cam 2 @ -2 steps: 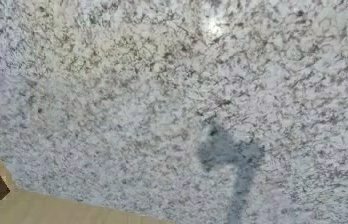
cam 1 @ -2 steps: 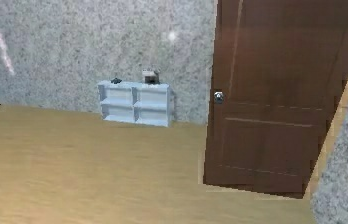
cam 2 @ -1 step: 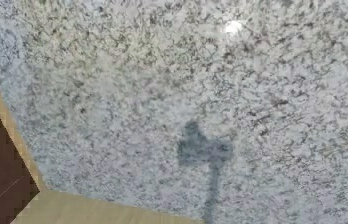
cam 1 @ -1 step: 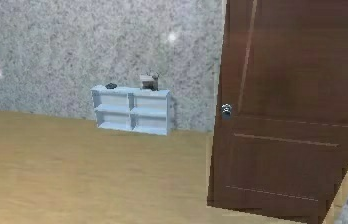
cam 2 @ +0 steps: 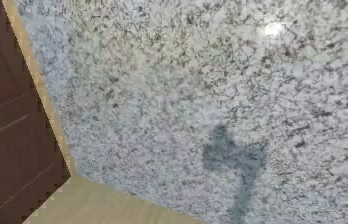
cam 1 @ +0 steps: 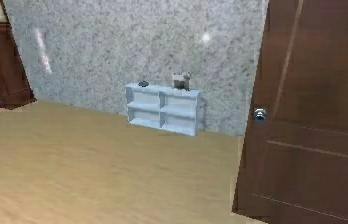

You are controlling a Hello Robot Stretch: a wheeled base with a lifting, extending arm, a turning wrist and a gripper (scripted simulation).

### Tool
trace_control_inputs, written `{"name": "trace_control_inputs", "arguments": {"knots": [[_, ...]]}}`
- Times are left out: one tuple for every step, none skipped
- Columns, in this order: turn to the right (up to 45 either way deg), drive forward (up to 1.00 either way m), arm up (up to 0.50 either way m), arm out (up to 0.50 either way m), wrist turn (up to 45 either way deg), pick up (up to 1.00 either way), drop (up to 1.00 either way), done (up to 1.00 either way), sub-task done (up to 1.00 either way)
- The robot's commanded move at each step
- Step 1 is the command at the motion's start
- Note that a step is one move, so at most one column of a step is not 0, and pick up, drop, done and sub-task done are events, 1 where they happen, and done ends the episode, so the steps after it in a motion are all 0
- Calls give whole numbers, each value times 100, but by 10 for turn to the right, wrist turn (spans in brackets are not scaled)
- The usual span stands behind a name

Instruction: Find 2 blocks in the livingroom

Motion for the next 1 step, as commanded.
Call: {"name": "trace_control_inputs", "arguments": {"knots": [[0,100,0,0,0,0,0,0,0]]}}
